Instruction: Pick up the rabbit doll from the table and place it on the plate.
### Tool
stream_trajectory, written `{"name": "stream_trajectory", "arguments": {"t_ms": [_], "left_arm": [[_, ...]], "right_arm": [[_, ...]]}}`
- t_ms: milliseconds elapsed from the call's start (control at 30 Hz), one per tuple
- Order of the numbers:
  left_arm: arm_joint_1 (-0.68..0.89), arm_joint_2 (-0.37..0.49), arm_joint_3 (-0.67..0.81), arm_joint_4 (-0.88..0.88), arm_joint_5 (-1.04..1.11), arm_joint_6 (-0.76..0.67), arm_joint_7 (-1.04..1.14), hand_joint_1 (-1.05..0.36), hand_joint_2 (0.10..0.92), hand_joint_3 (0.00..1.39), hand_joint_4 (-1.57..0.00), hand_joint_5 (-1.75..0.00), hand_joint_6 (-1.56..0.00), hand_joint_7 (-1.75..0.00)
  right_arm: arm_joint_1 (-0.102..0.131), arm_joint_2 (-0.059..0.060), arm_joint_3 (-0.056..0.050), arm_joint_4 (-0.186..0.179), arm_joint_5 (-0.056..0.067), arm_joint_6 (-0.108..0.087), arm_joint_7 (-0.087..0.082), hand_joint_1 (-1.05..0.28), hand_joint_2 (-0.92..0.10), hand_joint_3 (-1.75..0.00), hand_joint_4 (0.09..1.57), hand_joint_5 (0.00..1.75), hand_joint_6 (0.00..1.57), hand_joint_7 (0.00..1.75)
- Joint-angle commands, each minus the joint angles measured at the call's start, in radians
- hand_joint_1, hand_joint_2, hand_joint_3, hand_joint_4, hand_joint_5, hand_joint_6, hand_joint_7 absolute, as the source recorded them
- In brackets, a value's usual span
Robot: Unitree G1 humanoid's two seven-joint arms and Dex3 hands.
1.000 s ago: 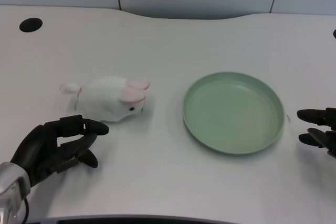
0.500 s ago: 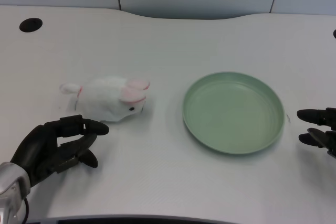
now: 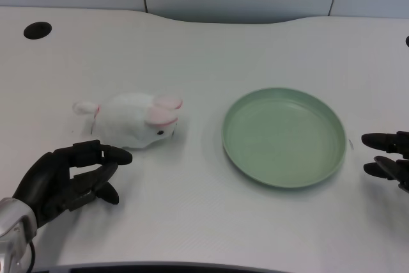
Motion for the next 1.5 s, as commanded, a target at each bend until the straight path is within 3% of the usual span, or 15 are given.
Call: {"name": "stream_trajectory", "arguments": {"t_ms": [33, 833, 1167, 1367, 1500], "left_arm": [[0.002, 0.015, 0.003, 0.000, 0.001, 0.001, 0.002, -0.41, 0.921, 0.42, -0.63, -1.46, -0.72, -0.68], [0.002, 0.015, 0.003, 0.000, 0.001, 0.001, 0.002, -0.41, 0.921, 0.42, -0.63, -1.46, -0.72, -0.68], [0.001, 0.016, 0.000, 0.000, 0.006, 0.004, 0.008, -0.41, 0.921, 0.42, -0.63, -1.46, -0.73, -0.68], [0.001, 0.015, 0.001, 0.000, 0.005, 0.003, 0.009, -0.41, 0.921, 0.42, -0.63, -1.46, -0.73, -0.68], [-0.001, 0.014, 0.005, 0.006, -0.002, -0.001, 0.000, -0.41, 0.921, 0.41, -0.63, -1.46, -0.73, -0.68]], "right_arm": [[0.007, -0.017, -0.009, 0.005, 0.011, -0.005, 0.000, -0.42, -0.92, -0.20, 1.01, 0.00, 0.93, 0.00], [0.007, -0.017, -0.009, 0.005, 0.011, -0.005, 0.000, -0.42, -0.92, -0.20, 1.01, 0.00, 0.93, 0.00], [0.012, -0.020, -0.006, -0.009, 0.004, 0.002, -0.006, -0.42, -0.92, -0.20, 1.01, 0.00, 0.92, 0.00], [0.012, -0.019, -0.006, -0.006, 0.004, 0.000, -0.006, -0.42, -0.92, -0.20, 1.01, 0.00, 0.92, 0.00], [0.007, -0.018, -0.009, 0.004, 0.011, -0.008, 0.002, -0.41, -0.92, -0.20, 1.01, 0.00, 0.92, 0.00]]}}
